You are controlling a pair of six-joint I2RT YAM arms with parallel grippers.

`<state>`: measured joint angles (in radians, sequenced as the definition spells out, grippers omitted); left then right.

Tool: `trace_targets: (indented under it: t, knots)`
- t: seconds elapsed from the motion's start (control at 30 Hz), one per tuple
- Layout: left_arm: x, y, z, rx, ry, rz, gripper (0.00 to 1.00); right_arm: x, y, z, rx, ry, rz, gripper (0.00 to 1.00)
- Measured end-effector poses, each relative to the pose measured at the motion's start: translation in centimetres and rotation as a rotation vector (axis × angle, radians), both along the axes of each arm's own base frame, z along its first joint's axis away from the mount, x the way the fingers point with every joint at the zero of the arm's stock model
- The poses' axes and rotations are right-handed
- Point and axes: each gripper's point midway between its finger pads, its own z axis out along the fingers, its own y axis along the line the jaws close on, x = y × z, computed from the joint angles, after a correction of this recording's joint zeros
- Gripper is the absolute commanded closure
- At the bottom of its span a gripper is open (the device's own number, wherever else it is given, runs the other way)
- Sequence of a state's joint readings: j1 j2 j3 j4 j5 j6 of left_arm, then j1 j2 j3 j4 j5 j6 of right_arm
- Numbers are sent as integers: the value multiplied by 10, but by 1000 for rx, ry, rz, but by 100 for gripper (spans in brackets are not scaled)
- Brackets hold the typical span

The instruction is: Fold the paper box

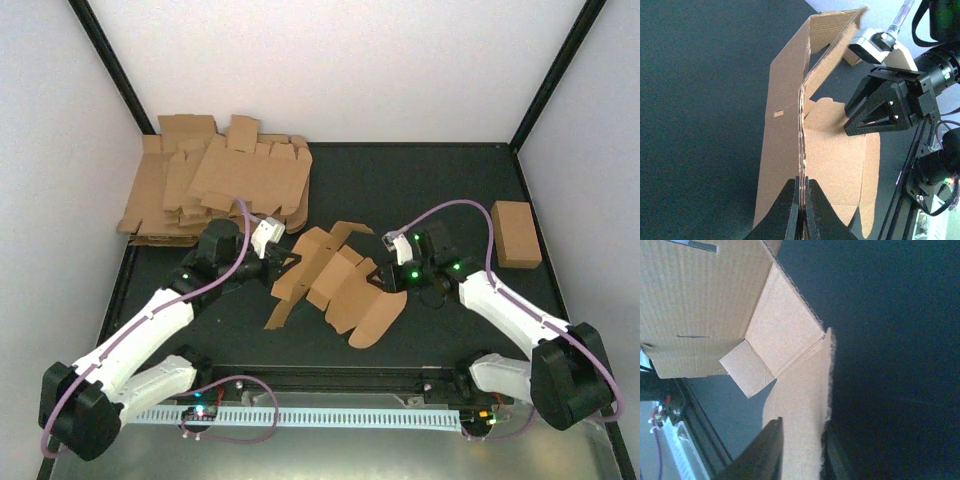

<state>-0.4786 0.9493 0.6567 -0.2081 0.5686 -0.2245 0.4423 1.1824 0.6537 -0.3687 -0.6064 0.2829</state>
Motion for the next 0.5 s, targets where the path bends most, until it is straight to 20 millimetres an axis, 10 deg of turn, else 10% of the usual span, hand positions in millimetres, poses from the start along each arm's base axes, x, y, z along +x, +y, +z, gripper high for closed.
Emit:
trace_targets:
  t: [0.5]
  knots:
    - [12,6,-21,71,47,61,97,-7,-6,-5,-32,50,-12,98]
